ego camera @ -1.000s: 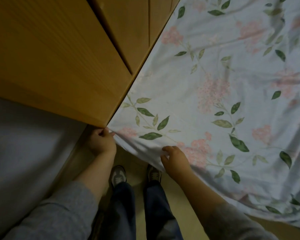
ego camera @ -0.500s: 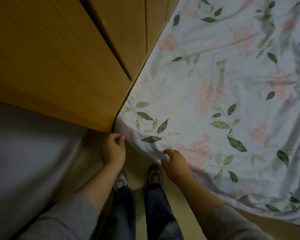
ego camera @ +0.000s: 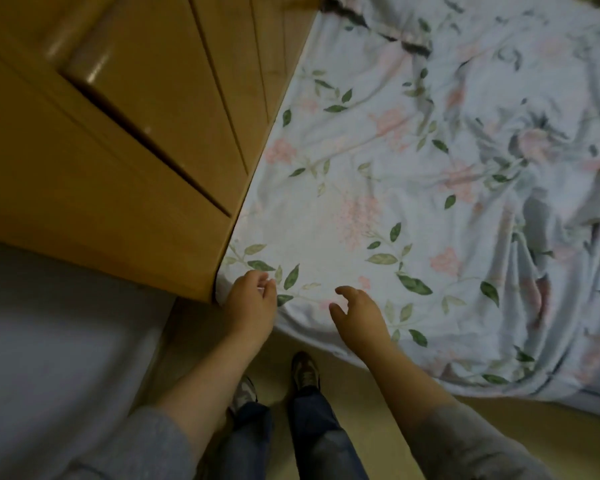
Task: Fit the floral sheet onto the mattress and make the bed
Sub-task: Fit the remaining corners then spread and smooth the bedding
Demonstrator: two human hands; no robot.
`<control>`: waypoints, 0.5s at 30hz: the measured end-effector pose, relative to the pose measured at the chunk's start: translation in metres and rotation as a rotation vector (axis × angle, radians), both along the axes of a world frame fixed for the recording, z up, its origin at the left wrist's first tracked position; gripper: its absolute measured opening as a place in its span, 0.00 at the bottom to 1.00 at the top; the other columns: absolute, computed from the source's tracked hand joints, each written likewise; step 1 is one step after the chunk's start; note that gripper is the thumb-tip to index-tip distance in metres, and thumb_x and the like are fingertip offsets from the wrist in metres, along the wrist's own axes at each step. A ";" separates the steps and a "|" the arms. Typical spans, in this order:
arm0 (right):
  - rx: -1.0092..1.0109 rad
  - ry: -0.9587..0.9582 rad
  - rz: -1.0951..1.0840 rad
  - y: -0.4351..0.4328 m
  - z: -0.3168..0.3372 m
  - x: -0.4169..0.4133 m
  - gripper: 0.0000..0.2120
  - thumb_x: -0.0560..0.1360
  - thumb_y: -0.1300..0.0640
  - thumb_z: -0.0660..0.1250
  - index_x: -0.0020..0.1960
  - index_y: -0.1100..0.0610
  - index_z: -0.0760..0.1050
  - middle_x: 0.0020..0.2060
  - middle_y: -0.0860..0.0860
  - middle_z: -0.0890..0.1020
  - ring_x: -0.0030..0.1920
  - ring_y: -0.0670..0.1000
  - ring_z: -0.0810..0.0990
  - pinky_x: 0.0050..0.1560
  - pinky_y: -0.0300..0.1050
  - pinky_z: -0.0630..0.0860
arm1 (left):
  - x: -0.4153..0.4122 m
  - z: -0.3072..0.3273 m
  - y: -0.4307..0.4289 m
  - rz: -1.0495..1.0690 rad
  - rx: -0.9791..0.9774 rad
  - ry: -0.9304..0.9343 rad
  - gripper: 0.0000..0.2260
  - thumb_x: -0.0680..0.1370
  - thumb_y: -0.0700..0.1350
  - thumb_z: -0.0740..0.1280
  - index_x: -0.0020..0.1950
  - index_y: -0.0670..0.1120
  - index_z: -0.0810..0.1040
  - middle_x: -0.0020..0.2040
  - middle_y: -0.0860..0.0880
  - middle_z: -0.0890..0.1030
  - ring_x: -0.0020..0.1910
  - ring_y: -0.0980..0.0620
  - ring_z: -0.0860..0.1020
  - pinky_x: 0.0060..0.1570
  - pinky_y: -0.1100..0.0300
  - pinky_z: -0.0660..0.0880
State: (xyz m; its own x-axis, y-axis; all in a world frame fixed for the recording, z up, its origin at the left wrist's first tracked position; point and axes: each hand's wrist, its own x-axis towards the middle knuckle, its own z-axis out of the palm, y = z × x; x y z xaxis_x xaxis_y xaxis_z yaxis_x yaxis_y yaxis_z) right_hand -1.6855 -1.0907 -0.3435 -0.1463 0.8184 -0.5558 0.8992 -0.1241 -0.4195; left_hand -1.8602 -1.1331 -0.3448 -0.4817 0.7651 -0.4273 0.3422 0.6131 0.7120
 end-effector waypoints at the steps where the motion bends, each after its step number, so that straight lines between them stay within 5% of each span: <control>1: 0.018 0.017 -0.035 -0.002 0.015 0.006 0.20 0.79 0.53 0.61 0.70 0.55 0.67 0.66 0.55 0.72 0.62 0.55 0.74 0.61 0.47 0.70 | 0.004 0.014 0.000 -0.024 0.008 0.000 0.12 0.80 0.46 0.61 0.60 0.43 0.75 0.57 0.45 0.78 0.52 0.48 0.77 0.53 0.53 0.77; 15: 0.243 0.144 -0.390 -0.071 0.156 0.166 0.19 0.79 0.52 0.62 0.69 0.55 0.69 0.66 0.53 0.73 0.65 0.53 0.73 0.65 0.52 0.71 | 0.134 0.167 -0.005 -0.393 0.116 0.065 0.12 0.79 0.45 0.63 0.61 0.45 0.75 0.58 0.47 0.78 0.50 0.52 0.74 0.52 0.58 0.73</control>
State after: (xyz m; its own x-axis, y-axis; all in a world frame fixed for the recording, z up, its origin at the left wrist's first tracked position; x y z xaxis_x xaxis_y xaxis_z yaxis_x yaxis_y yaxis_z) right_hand -1.5195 -1.1613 -0.1875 0.1361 0.9310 -0.3386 0.7358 -0.3238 -0.5947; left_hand -1.7264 -1.1382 -0.1774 -0.1662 0.9375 -0.3056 0.5808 0.3435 0.7380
